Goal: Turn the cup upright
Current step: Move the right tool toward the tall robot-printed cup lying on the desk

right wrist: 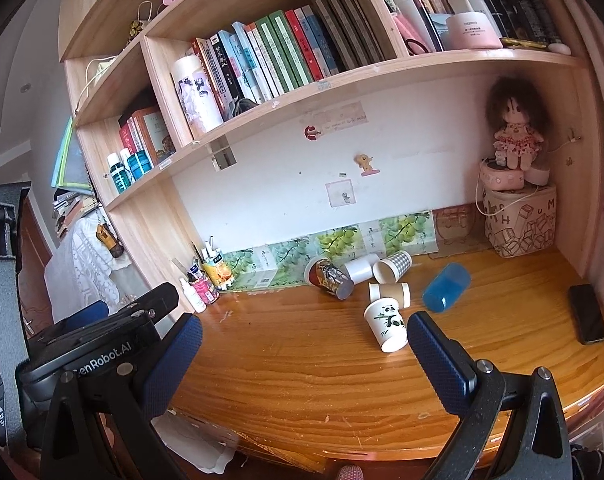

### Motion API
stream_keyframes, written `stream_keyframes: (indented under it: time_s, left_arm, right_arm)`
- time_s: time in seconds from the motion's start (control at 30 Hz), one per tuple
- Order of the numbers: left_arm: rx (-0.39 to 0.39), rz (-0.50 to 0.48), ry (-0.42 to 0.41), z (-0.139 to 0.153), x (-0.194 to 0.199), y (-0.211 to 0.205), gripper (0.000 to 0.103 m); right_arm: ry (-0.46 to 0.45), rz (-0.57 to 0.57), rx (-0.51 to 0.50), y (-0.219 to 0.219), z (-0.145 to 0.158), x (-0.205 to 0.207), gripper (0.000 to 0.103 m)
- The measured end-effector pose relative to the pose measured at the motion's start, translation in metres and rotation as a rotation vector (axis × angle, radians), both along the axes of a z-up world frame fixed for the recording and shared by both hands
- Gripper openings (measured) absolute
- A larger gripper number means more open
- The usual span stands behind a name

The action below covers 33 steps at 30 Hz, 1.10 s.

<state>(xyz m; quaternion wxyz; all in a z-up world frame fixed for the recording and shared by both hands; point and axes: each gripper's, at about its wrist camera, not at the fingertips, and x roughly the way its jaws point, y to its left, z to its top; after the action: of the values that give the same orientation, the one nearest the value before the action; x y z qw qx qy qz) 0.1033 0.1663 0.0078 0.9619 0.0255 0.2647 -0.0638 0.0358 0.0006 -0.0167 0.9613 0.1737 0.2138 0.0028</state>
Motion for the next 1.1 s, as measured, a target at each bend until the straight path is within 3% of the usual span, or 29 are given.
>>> stream_keyframes:
  time_s: [0.53, 0.77, 1.1]
  left_arm:
    - [-0.095, -0.015, -0.056, 0.018, 0.090, 0.016, 0.102]
    - [-0.132, 0.012, 0.039, 0.003, 0.141, 0.034, 0.102]
    - [-0.220, 0.105, 0.260, -0.043, 0.213, 0.080, 0.102]
  right_arm:
    - [-0.070, 0.014, -0.102, 0.015, 0.023, 0.091, 0.103]
    - [-0.032, 0.092, -0.133, 0.030, 0.017, 0.144, 0.103]
    - [0.052, 0.156, -0.259, 0.052, -0.014, 0.231, 0.103]
